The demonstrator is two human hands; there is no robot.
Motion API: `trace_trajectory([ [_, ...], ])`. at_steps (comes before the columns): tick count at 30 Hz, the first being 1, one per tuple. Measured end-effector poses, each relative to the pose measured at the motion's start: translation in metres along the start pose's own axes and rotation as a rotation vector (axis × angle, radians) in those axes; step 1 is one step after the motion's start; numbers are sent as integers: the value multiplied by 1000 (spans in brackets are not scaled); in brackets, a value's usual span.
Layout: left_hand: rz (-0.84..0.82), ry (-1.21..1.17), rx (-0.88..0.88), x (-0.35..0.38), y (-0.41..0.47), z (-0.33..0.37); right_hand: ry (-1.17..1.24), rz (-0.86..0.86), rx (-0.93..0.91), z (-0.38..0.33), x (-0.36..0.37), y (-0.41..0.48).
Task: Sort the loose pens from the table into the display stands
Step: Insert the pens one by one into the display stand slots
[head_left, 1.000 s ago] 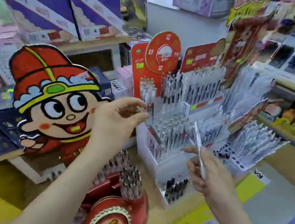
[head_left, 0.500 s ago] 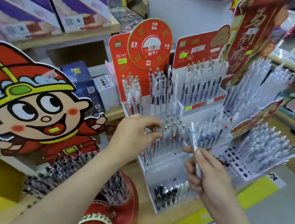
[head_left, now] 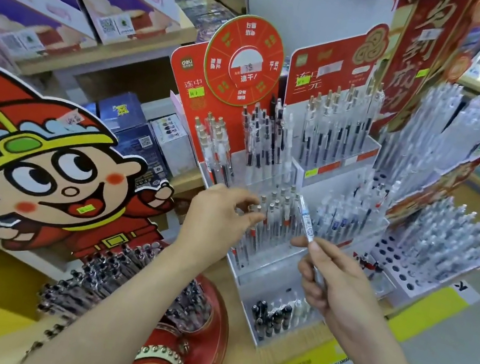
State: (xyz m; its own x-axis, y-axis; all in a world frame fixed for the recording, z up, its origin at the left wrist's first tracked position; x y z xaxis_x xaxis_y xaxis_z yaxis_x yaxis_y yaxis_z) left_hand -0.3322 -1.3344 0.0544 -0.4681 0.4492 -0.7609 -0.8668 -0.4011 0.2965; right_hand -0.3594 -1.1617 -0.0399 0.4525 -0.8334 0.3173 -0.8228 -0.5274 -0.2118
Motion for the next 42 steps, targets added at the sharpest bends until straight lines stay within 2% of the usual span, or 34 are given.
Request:
trace_trajectory([
  [6, -34, 216, 243, 15, -7, 10, 52, -34, 7, 2, 2, 2],
  [10, 23, 276, 195, 15, -5, 5, 85, -44, -6, 1, 1, 6],
  [17, 8, 453, 207, 27, -4, 8, 309, 5, 38, 4, 1, 6],
  [22, -68, 334, 68, 24, -2, -5, 362, -50, 58, 4, 10, 3],
  [24, -68, 216, 23, 15, -3, -1, 355, -64, 51, 3, 11, 2],
  [26, -81, -87, -69, 3, -3, 6, 337, -76, 40, 1, 12, 1],
  [28, -216, -461, -165, 3, -3, 16, 314, -87, 39, 0, 13, 1],
  [30, -329, -614, -184, 5, -5, 29, 296, -94, 47, 0, 16, 1],
  [32, -328, -632, -190, 3, -5, 34, 264, -101, 44, -1, 18, 0],
  [36, -185, -623, -256, -8, -5, 19, 73, -159, 3, -10, 23, -4],
  [40, -164, -516, -157, -21, -15, 23, -25, -256, -31, -24, 50, -4],
  [42, -137, -528, -164, -32, -24, 17, -44, -305, -54, -27, 72, -5],
])
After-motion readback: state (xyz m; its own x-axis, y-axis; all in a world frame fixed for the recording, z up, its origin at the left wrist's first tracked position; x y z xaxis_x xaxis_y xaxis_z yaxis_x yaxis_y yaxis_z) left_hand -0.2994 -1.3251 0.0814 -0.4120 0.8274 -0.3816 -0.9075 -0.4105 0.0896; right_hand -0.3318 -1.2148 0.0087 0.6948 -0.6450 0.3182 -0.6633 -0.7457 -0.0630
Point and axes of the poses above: each hand's wrist, its own y-axis towards the middle knuckle, its own x-axis out of the palm, z = x × y, the point moved 9 cm from there along y, towards the middle knuckle, and after that the axes turned 4 degrees about -x, right-handed, at the moved point
